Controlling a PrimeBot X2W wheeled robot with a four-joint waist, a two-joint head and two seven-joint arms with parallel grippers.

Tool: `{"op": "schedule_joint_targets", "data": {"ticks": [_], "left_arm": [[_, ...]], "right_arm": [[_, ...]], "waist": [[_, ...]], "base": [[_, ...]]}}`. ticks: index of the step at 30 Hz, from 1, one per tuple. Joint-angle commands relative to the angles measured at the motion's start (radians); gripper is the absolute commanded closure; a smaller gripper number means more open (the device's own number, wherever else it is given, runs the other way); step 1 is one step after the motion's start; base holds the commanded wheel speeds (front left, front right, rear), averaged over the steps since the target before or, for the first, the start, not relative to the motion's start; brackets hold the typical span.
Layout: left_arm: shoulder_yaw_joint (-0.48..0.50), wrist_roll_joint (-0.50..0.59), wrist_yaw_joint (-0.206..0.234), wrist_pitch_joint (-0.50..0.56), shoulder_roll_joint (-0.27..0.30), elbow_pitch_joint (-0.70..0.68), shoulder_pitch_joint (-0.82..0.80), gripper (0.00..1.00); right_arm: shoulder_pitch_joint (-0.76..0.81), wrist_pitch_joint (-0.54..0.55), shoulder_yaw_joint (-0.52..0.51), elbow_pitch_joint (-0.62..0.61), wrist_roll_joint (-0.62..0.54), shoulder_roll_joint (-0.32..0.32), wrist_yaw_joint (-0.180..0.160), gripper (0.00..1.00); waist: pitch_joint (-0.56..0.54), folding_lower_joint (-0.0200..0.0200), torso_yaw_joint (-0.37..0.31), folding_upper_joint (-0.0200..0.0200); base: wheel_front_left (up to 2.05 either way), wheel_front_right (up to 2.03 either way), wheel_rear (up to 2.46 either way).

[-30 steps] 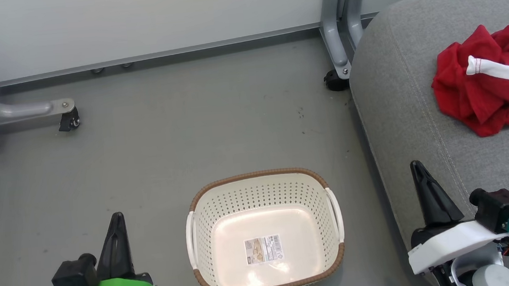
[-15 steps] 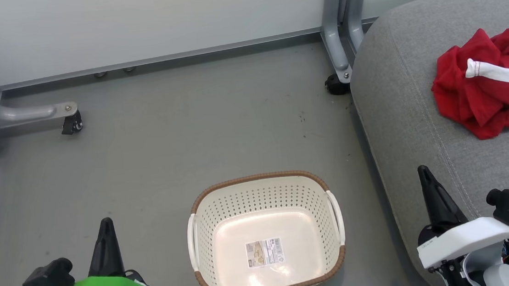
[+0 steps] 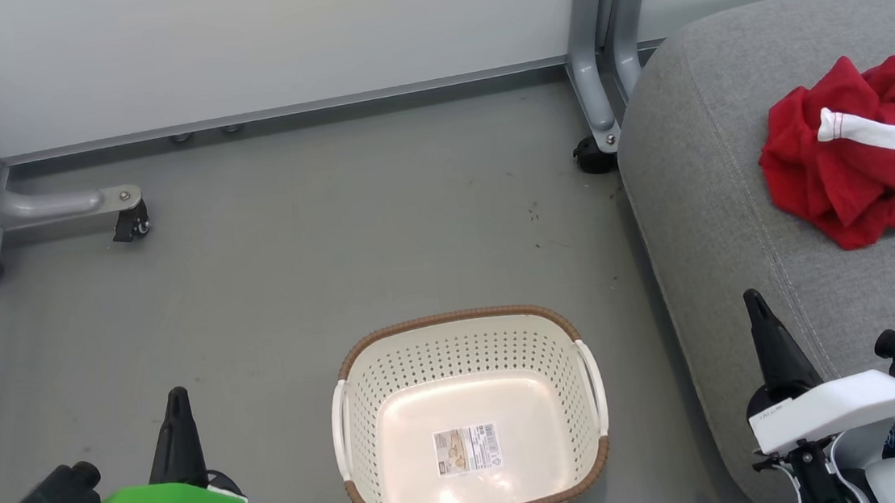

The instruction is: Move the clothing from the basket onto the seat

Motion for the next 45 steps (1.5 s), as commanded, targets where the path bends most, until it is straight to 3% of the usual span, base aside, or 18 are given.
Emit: {"op": "schedule_joint_targets", "data": {"ticks": [1, 45], "left_arm": [[0.008, -0.037, -0.009, 0.007, 0.001, -0.009, -0.032, 1.0], [0.079, -0.517, -0.05, 0.135, -0.014, -0.001, -0.061, 1.0]], "right_arm": [[-0.028, 0.006, -0.004, -0.006, 0.037, -0.007, 0.0, 1.0], [-0.07, 0.094, -0.053, 0.073, 0.528, -0.014, 0.0, 1.0]], "waist": [[-0.001, 0.0, 0.0, 0.0], [-0.04, 0.0, 0.01, 0.0]], "base": [[0.0, 0.0, 0.0], [0.0, 0.0, 0.0]]}}
